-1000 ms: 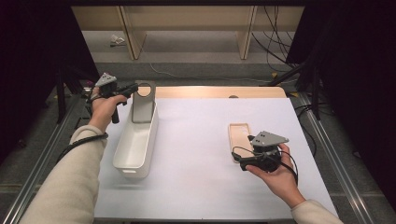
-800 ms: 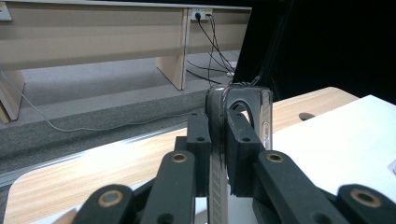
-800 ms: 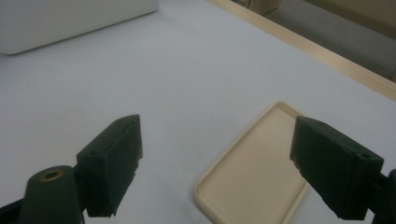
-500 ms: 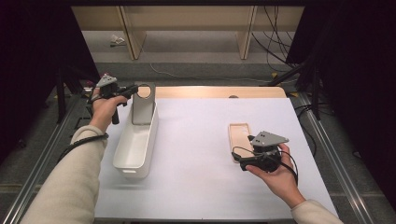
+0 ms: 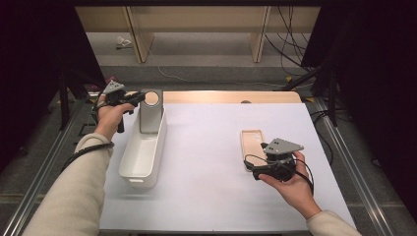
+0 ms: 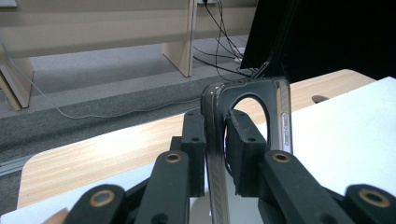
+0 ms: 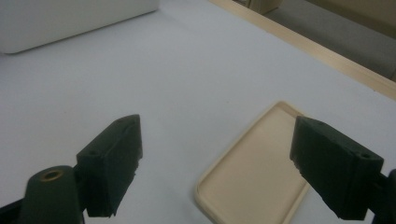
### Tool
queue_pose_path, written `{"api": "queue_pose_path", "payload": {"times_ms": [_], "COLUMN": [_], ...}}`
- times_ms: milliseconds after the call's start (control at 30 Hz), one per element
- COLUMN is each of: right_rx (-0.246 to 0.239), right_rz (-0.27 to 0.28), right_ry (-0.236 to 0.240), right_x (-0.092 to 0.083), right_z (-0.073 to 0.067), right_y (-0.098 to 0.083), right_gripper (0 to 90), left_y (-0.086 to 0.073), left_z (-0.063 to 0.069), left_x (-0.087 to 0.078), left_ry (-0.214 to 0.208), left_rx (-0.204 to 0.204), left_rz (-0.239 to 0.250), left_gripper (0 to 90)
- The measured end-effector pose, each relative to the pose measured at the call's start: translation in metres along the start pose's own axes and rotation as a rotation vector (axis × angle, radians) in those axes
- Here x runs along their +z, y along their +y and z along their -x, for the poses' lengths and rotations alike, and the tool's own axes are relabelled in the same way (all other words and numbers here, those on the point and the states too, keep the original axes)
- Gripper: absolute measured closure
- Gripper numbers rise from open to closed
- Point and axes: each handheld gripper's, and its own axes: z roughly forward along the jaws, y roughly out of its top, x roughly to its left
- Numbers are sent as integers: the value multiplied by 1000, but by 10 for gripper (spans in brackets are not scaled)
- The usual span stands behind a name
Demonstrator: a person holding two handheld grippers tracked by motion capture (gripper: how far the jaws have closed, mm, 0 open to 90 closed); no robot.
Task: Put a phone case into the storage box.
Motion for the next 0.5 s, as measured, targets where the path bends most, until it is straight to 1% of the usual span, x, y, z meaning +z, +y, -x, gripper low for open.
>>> {"api": "queue_pose_path", "payload": {"times_ms": [500], "right_rx": [-3], "right_rz": [-2], "right_ry": [1], "right_x": [0], "right_z": [0], "right_y": [0], "right_gripper": [177], "left_y": [-3], "left_z": [-1], "left_x": [4], "left_ry": [36], "left_rx": [26], "left_rz": [-40], "left_gripper": [742]}}
